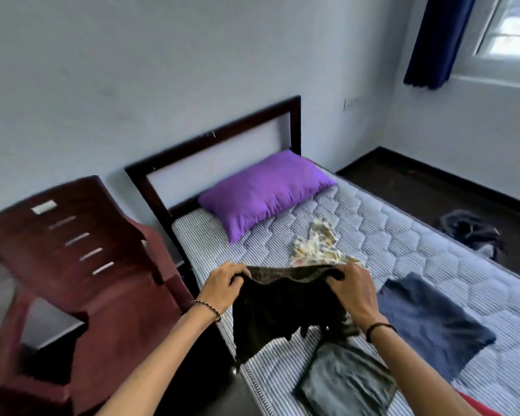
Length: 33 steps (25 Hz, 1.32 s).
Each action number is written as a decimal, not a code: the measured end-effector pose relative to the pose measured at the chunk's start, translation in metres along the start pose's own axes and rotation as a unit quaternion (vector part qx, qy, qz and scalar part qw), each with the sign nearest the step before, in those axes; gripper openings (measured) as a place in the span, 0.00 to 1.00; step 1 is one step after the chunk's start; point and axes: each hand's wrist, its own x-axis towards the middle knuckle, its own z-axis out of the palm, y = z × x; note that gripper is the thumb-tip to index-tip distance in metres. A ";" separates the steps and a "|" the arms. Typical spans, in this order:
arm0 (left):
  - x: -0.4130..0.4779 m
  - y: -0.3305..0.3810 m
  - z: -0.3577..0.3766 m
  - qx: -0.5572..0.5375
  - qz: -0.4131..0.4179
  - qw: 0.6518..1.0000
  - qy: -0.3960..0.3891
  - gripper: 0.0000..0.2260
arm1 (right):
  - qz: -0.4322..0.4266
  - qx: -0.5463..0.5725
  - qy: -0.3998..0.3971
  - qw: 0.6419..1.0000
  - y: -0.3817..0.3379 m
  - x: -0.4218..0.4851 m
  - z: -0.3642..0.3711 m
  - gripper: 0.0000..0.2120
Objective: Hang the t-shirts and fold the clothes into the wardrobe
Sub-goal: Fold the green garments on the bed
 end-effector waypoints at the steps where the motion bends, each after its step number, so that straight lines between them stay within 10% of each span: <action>1: -0.004 0.007 -0.011 0.005 -0.010 1.000 0.000 0.12 | -0.007 -0.003 0.001 1.000 -0.009 -0.003 -0.008 0.11; 17: -0.001 0.047 -0.106 0.003 0.015 0.994 0.105 0.08 | -0.123 -0.062 -0.178 0.974 -0.051 0.009 -0.048 0.04; 20: 0.006 0.053 -0.116 -0.006 0.020 0.993 0.117 0.08 | -0.058 -0.067 -0.220 0.971 -0.052 0.016 -0.052 0.17; 33: 0.030 0.029 -0.144 0.196 -0.060 0.979 0.005 0.17 | -0.075 0.107 -0.120 0.984 -0.046 0.059 -0.083 0.31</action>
